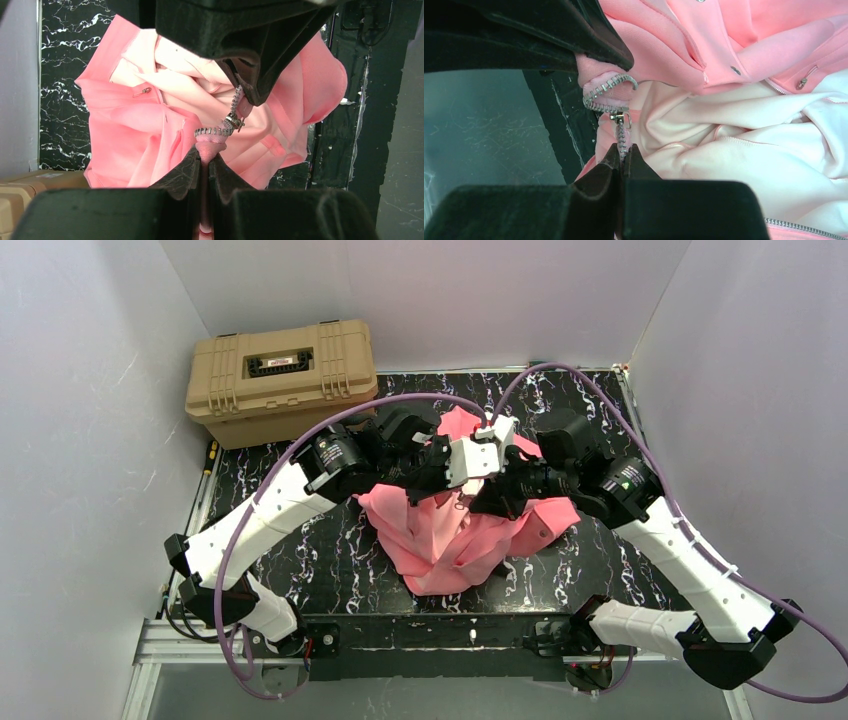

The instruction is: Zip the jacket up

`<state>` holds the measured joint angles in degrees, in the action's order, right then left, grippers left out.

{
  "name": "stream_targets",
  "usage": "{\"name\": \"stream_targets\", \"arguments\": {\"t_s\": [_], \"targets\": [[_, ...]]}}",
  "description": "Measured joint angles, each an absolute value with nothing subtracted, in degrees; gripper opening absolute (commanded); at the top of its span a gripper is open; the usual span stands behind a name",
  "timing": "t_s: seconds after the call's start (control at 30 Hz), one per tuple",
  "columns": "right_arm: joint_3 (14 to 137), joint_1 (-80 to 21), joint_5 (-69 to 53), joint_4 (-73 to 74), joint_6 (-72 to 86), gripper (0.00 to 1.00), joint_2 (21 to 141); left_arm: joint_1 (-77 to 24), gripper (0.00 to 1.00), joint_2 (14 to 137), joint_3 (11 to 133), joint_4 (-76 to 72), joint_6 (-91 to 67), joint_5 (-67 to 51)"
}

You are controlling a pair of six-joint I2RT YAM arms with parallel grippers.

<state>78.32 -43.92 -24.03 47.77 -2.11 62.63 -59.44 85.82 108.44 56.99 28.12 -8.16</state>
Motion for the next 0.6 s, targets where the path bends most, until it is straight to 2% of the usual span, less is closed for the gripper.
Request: {"name": "stream_targets", "arguments": {"t_s": [0.6], "targets": [[77.8, -44.1, -25.0, 48.0, -1.8, 0.01, 62.3, -59.4, 0.00, 85.8, 110.0, 57.0, 28.3, -8.1]]}}
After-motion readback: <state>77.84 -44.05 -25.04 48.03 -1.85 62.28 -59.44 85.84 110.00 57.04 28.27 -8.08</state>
